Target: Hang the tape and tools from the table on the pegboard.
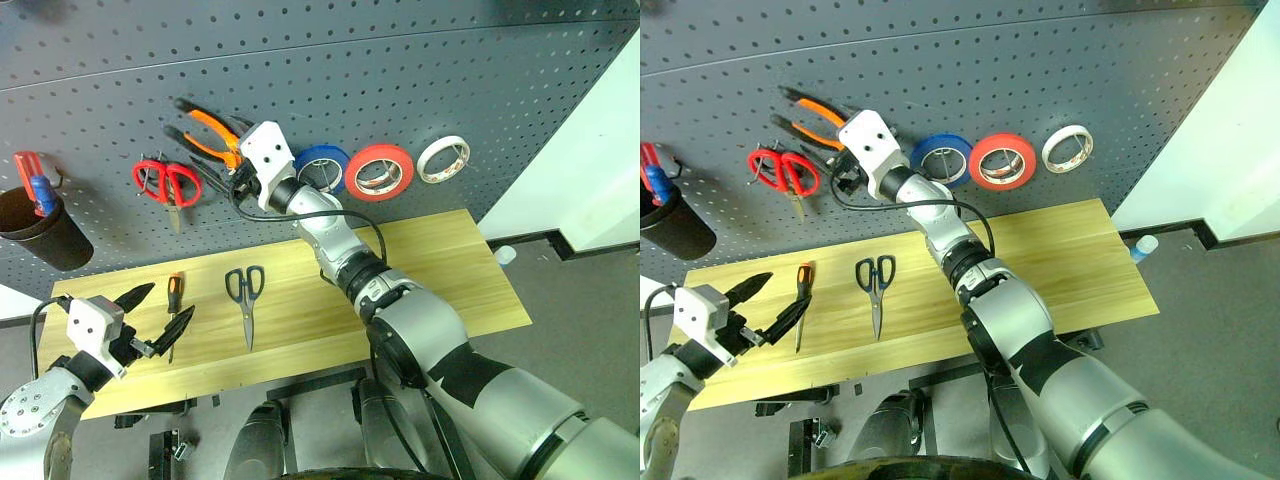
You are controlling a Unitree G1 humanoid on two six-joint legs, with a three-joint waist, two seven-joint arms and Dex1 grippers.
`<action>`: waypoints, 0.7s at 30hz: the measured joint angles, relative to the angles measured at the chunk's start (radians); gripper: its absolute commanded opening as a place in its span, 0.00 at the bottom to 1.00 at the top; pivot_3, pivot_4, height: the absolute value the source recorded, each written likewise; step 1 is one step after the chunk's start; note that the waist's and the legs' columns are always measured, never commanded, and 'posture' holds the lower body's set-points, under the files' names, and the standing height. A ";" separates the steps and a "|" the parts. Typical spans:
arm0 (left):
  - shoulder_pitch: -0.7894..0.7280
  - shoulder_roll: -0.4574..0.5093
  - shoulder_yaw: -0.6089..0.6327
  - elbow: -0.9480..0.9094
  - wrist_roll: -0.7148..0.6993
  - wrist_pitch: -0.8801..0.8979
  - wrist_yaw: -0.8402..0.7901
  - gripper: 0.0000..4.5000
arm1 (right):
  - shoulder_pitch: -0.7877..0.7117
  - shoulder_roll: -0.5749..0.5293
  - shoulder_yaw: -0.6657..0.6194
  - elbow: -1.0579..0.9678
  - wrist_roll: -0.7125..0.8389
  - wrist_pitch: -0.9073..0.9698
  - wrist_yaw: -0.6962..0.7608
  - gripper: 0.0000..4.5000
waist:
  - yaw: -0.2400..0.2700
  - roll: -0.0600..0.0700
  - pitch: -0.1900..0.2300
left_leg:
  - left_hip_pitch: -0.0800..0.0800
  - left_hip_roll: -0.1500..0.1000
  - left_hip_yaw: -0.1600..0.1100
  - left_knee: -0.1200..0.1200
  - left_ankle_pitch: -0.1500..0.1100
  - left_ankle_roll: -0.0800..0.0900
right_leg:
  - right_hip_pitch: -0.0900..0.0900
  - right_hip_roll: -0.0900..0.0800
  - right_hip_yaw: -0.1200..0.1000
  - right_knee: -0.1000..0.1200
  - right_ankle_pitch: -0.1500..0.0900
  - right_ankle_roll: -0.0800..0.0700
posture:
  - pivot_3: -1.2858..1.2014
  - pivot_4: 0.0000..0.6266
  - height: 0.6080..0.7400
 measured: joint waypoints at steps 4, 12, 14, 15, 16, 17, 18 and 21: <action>-0.009 -0.001 -0.001 0.010 0.003 -0.002 0.000 1.00 | 0.037 -0.015 0.008 -0.036 -0.016 -0.040 -0.028 0.99 | 0.001 -0.001 0.000 | 0.000 0.000 0.000 0.000 0.000 0.000 | 0.000 0.000 0.000 0.000 0.000 0.000 | 0.51 0.30 0.98; -0.018 -0.022 0.011 0.023 -0.016 -0.024 0.003 1.00 | 0.370 -0.104 0.113 -0.445 -0.047 -0.092 0.039 0.99 | 0.003 -0.003 -0.002 | 0.000 0.000 0.000 0.000 0.000 0.000 | 0.000 0.000 0.000 0.000 0.000 0.000 | 0.51 0.24 0.98; -0.018 -0.022 0.022 0.021 -0.032 -0.027 -0.006 1.00 | 0.480 -0.115 0.135 -0.586 -0.035 -0.061 0.076 0.99 | 0.002 -0.004 -0.003 | 0.001 0.000 0.000 0.000 0.000 0.000 | 0.000 0.000 0.000 0.000 0.000 0.000 | 0.51 0.23 0.98; -0.019 -0.021 0.026 0.013 -0.041 -0.027 -0.013 1.00 | 0.515 -0.130 0.150 -0.637 -0.035 -0.045 0.093 0.99 | 0.002 -0.004 -0.003 | 0.001 0.000 0.001 0.001 0.000 0.000 | 0.000 0.000 0.000 0.000 0.000 0.000 | 0.51 0.23 0.98; -0.019 -0.019 0.030 0.003 -0.049 -0.027 -0.022 1.00 | 0.547 -0.146 0.163 -0.684 -0.035 -0.026 0.108 0.99 | 0.004 -0.005 -0.003 | 0.000 0.000 0.001 0.001 0.000 0.000 | 0.001 0.000 0.000 0.000 0.000 0.000 | 0.51 0.22 0.98; -0.019 -0.016 0.037 -0.009 -0.065 -0.027 -0.031 1.00 | 0.573 -0.163 0.170 -0.730 -0.035 -0.009 0.122 0.99 | 0.006 -0.005 -0.003 | 0.001 0.000 0.001 0.002 0.000 0.000 | 0.002 0.000 0.000 0.000 0.000 0.000 | 0.51 0.21 0.98; -0.021 -0.014 0.045 -0.014 -0.078 -0.028 -0.038 1.00 | 0.586 -0.175 0.171 -0.760 -0.035 0.007 0.129 0.99 | 0.007 -0.005 -0.003 | 0.001 0.000 0.001 0.003 0.000 0.000 | 0.002 0.000 0.000 0.000 0.000 0.000 | 0.51 0.20 0.98; -0.030 -0.014 0.063 -0.017 -0.108 -0.041 -0.056 1.00 | 0.609 -0.196 0.170 -0.838 -0.028 0.038 0.144 0.99 | 0.009 -0.007 -0.005 | 0.003 0.000 0.001 0.003 0.000 0.000 | 0.004 0.000 0.000 0.000 0.000 0.000 | 0.51 0.19 0.98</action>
